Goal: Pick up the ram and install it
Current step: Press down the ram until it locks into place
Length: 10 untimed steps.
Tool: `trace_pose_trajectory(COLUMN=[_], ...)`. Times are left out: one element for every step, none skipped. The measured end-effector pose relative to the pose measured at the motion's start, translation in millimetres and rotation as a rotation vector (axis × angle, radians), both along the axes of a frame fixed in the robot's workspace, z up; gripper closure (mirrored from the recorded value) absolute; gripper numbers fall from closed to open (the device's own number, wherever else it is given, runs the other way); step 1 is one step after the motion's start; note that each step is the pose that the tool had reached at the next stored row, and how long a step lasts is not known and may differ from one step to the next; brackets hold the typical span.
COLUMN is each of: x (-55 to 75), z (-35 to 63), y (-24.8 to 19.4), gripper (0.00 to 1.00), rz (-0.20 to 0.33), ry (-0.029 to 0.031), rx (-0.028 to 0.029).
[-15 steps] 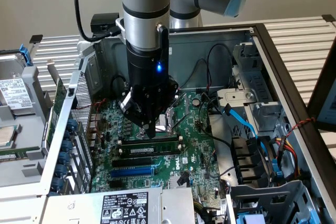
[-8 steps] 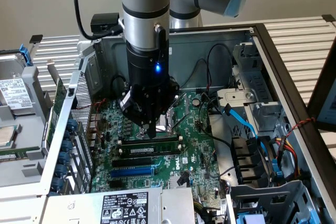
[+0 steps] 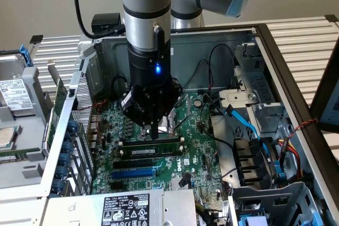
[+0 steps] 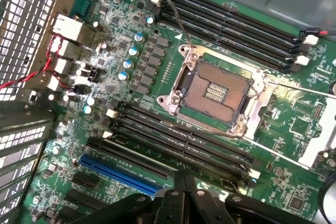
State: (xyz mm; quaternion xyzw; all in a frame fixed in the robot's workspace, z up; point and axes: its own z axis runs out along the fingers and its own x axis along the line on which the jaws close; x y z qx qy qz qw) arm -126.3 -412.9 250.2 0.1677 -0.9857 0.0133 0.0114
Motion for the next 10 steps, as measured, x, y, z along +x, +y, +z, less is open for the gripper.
trace_pose_trajectory(x=[0.0,0.0,0.0,-0.1,-0.1,-0.1,-0.1,-0.1,0.0,-0.1], z=[0.0,0.0,0.0,0.0,0.0,0.0,0.0,0.1,0.1,0.0], y=[0.0,0.0,0.0,0.0,0.0,0.0,0.0,0.0,0.0,0.0], gripper=[0.9,0.9,0.9,0.9,0.9,0.9,0.9,0.9,0.9,0.9], rz=[-0.011,-0.023,-0.036,-0.048,-0.062,-0.075,-0.089,-0.102,-0.116,-0.129], ry=[-0.0008,-0.0013,-0.0018,-0.002,-0.002,-0.002,-0.002,-0.0019,-0.002,-0.002], rx=[0.0,-0.0001,-0.0001,-0.0002,-0.0002,-0.0002,-0.0002,-0.0003,-0.0003,-0.0002])
